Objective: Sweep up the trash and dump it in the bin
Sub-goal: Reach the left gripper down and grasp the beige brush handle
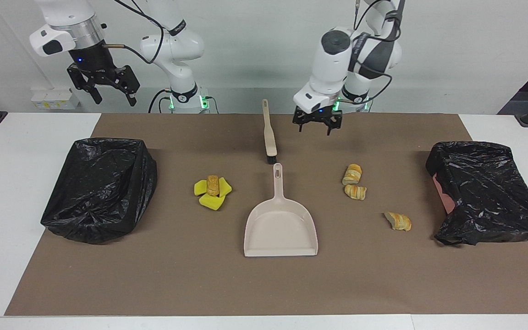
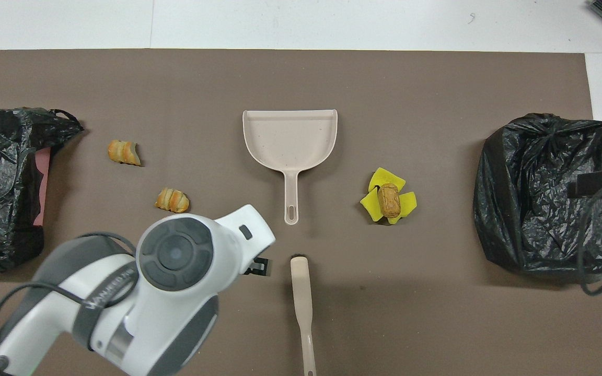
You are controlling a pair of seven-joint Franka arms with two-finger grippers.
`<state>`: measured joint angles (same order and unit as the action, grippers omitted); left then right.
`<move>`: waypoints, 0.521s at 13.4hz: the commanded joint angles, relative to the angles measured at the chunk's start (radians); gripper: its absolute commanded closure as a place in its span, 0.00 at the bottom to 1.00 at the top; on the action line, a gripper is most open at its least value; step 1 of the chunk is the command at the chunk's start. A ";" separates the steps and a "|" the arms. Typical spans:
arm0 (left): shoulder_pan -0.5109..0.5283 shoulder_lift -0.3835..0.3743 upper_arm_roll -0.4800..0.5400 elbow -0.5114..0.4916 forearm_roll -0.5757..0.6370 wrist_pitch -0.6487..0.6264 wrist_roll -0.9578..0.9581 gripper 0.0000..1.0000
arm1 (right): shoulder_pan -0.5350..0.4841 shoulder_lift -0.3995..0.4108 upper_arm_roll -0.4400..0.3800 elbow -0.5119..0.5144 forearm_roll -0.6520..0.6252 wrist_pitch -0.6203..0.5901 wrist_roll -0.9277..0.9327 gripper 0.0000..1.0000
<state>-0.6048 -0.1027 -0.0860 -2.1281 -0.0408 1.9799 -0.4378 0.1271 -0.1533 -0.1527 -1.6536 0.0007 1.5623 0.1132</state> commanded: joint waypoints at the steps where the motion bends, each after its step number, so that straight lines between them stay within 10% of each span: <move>1: -0.136 -0.025 0.020 -0.143 -0.005 0.162 -0.117 0.00 | -0.007 -0.006 0.002 -0.011 0.024 0.013 -0.018 0.00; 7: -0.380 0.023 0.018 -0.219 -0.021 0.325 -0.378 0.00 | -0.007 -0.006 0.002 -0.011 0.024 0.013 -0.018 0.00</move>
<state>-0.9184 -0.0796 -0.0883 -2.3169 -0.0528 2.2468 -0.7448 0.1271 -0.1533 -0.1527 -1.6536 0.0007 1.5623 0.1132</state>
